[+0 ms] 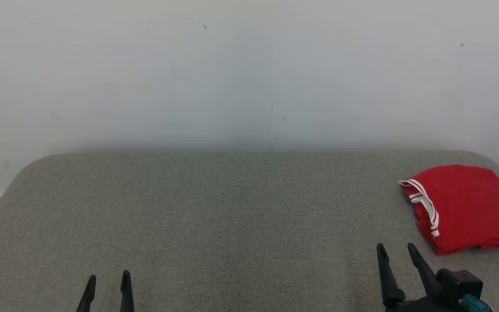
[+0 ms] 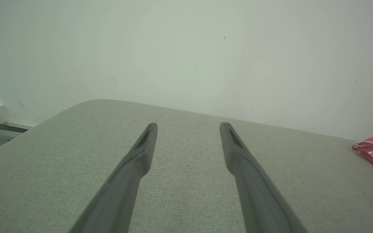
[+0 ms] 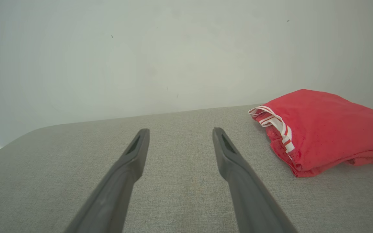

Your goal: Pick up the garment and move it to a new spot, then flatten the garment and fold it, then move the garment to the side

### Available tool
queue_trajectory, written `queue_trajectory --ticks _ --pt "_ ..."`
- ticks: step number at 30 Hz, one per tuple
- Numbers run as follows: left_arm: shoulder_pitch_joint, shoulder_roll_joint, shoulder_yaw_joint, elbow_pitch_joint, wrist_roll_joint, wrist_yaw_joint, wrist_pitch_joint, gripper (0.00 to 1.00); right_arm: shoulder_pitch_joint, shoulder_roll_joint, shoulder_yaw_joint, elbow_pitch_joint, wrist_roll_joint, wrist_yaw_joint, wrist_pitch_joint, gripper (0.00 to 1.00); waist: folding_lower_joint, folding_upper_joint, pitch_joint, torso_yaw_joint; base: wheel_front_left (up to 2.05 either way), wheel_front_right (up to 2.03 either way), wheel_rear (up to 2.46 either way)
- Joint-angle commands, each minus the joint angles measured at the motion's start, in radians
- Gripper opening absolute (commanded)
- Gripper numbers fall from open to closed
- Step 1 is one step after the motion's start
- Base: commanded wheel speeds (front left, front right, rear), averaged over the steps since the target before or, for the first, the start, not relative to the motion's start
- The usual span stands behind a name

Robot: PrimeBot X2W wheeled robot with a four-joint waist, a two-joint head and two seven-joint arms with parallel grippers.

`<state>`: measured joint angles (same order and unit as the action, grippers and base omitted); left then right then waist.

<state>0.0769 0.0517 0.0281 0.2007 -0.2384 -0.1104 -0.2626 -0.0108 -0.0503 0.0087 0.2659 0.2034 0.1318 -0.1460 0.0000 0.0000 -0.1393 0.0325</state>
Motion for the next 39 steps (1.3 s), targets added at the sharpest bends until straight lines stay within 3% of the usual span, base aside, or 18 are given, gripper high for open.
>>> queue_trajectory --ticks 1,20,21,25,26,39 --pt "0.009 -0.002 0.003 0.002 0.004 -0.003 -0.003 1.0 -0.011 0.0 0.002 0.003 0.003 -0.003 -0.004 1.0 0.0 0.0 0.001 -0.002 0.0 0.0 0.0" --pt "-0.018 -0.002 0.038 0.05 -0.021 -0.018 -0.003 1.0 -0.007 0.0 0.005 0.04 0.041 -0.003 0.005 1.0 0.0 0.0 0.007 -0.015 0.0 0.0 0.0" --pt "-0.009 0.0 0.036 0.052 -0.011 -0.014 0.0 0.0 -0.01 0.0 0.006 0.046 0.039 0.0 0.005 0.0 0.0001 0.0 0.007 -0.015 0.0 0.0 0.0" --pt "0.008 -0.004 0.037 0.095 -0.028 -0.013 0.012 0.0 0.02 0.001 -0.001 0.085 0.056 0.0 0.013 0.0 0.0 0.0 0.009 -0.016 0.0 0.0 0.0" --pt "-0.008 -0.004 0.038 0.101 -0.085 -0.014 0.029 0.0 0.01 0.001 -0.015 0.085 0.111 0.0 0.03 0.0 0.0 0.0 0.012 -0.016 0.0 0.0 0.0" --pt "-0.063 -0.003 0.019 0.104 -0.348 -0.015 0.082 0.0 -0.013 0.001 -0.058 0.061 0.37 0.0 0.085 0.0 0.0 0.0 0.028 -0.018 0.0 0.0 0.0"
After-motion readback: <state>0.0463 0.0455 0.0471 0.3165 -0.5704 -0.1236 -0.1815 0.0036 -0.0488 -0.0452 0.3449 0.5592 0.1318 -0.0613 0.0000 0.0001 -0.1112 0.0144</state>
